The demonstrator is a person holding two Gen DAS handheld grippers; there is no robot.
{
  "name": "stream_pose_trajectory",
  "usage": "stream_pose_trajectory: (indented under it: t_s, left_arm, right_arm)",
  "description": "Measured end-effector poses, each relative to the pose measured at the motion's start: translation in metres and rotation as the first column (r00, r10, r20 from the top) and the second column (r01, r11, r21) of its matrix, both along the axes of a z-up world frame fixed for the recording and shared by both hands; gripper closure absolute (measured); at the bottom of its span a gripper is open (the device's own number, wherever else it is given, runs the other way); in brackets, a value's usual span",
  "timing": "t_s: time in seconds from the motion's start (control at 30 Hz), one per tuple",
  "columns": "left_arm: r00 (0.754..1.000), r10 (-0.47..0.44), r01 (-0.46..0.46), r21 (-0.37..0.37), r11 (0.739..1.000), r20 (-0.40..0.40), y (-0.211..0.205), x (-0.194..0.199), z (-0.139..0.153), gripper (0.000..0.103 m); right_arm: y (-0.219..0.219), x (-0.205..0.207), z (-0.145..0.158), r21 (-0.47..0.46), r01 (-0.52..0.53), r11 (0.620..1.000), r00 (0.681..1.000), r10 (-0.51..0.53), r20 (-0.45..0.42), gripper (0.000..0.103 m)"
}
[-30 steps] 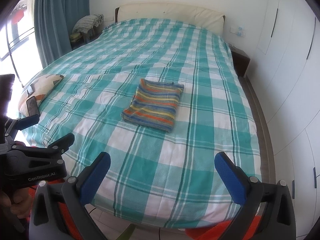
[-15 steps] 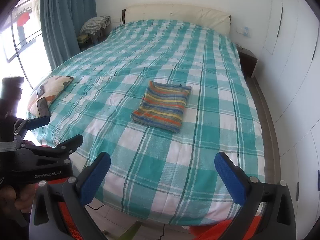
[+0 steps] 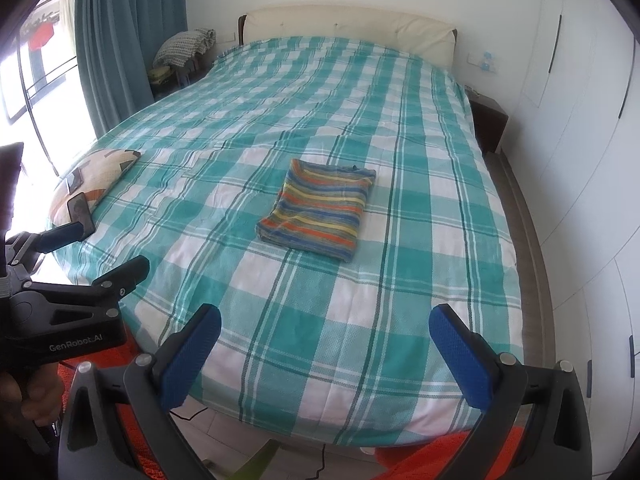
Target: Fold small clothes
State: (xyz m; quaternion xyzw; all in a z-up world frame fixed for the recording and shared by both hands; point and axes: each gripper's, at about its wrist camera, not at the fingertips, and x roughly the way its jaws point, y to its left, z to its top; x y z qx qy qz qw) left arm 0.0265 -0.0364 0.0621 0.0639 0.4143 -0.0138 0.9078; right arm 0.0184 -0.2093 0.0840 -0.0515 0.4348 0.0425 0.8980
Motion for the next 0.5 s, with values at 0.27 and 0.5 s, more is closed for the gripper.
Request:
stream_pose_trajectory:
  t_s: [0.27,0.5]
  left_arm:
    - [1.0,-0.004,0.004,0.015,1.0,-0.006,-0.0043,0.0024,-0.0033,0.001]
    - [1.0,-0.005,0.006,0.027,1.0,-0.023,-0.0071,0.0051,-0.0098,0.001]
  right_arm:
    - [-0.0036,0.0029,-0.0081,-0.032,0.028,0.999,1.0,-0.028,-0.005,0.0]
    - [-0.0085,0.002,-0.0101,-0.042,0.045,0.998,0.999,-0.046,-0.005,0.0]
